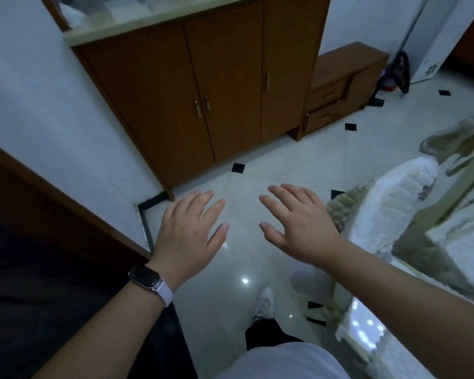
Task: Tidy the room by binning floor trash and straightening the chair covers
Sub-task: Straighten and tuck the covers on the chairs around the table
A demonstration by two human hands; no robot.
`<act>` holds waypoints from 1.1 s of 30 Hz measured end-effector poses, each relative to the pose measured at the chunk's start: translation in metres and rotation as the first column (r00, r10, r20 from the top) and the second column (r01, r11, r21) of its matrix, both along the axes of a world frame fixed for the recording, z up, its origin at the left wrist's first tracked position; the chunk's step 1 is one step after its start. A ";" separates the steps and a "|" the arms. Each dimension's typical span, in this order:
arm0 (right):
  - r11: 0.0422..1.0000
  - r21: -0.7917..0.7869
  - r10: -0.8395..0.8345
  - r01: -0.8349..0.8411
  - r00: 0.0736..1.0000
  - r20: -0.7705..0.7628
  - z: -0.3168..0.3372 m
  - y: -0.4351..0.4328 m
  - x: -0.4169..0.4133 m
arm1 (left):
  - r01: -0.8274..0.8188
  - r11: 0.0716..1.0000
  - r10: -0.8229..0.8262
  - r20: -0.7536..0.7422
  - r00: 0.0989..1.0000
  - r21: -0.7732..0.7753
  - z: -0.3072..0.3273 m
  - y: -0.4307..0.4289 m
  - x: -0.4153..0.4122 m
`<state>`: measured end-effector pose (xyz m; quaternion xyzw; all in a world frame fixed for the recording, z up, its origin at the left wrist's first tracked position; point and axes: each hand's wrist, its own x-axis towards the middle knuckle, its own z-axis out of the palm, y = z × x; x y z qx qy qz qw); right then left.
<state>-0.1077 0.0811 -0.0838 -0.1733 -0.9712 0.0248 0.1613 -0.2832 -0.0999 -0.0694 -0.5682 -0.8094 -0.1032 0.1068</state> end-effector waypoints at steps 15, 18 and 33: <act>0.988 0.015 -0.153 0.155 0.982 -0.113 0.022 0.193 -0.061 | 0.161 0.984 -0.163 -0.026 0.986 -0.073 0.037 0.234 -0.084; 0.961 0.017 -0.270 0.275 0.952 -0.147 0.017 0.220 -0.040 | 0.280 0.955 -0.285 -0.035 0.958 -0.096 0.040 0.284 -0.076; 0.489 -0.029 -0.872 0.872 0.487 -0.053 -0.020 0.243 0.060 | 0.897 0.442 -0.896 0.046 0.442 -0.015 -0.005 0.493 0.000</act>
